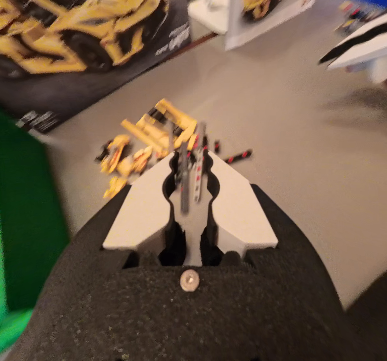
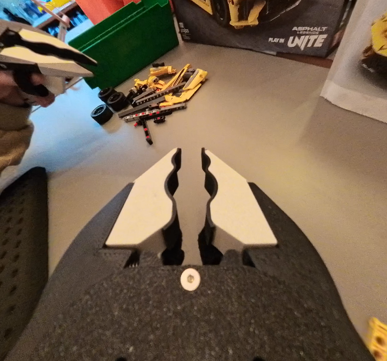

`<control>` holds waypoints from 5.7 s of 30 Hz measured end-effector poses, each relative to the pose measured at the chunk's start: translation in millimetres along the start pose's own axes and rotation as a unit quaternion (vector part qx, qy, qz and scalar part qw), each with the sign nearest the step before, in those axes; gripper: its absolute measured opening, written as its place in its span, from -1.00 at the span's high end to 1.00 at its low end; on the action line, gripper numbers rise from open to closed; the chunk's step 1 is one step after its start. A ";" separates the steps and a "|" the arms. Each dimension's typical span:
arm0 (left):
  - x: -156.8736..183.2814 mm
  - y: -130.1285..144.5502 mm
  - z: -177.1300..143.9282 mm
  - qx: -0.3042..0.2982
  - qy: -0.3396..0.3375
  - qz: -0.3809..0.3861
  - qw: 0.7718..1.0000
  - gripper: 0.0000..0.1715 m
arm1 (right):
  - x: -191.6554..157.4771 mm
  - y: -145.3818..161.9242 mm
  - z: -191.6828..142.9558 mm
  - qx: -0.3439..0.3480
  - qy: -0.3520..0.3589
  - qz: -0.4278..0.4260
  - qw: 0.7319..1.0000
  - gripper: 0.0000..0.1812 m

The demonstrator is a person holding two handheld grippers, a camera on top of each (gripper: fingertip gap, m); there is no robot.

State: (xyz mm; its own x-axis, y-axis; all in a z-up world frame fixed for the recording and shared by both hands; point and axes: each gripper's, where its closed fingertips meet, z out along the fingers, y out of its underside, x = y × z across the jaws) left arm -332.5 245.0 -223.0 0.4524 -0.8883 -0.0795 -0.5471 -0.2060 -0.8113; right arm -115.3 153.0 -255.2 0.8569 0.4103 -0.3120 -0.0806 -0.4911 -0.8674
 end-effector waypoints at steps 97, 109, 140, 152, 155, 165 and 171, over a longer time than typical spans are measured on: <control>199.9 -51.2 -37.3 0.287 0.391 -0.195 0.852 0.90 | -173.3 14.1 -26.4 -0.009 -0.418 0.004 0.908 0.93; 202.4 -47.5 -30.1 0.270 0.379 -0.185 0.865 0.83 | -173.3 15.8 -25.0 -0.013 -0.414 0.000 0.910 0.93; 203.5 -51.4 -36.5 0.293 0.378 -0.156 0.864 0.93 | -168.3 -5.1 -33.1 0.056 -0.401 -0.017 0.914 0.89; 172.7 -51.6 -46.0 0.328 0.340 -0.173 0.864 0.93 | -152.9 -19.4 -42.9 0.086 -0.421 0.034 0.902 0.94; 138.9 -39.7 -52.6 0.333 0.308 -0.188 0.871 0.93 | -107.9 -53.6 -76.6 0.166 -0.412 0.076 0.893 0.95; 216.4 7.7 67.6 -0.050 0.224 0.053 0.972 0.92 | -74.1 -53.4 -65.1 0.149 -0.344 0.115 0.920 0.95; 238.3 9.3 117.1 -0.134 0.253 0.090 0.954 0.92 | -2.9 -53.4 -58.3 0.190 -0.192 0.181 0.946 0.95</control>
State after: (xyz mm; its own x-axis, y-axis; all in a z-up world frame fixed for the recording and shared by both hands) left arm -147.3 79.5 -317.3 -0.0266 -0.9898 0.1401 -0.7755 -0.0680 -0.6277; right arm -83.9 133.2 -185.3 0.4965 0.5530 -0.6692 -0.5719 -0.3716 -0.7313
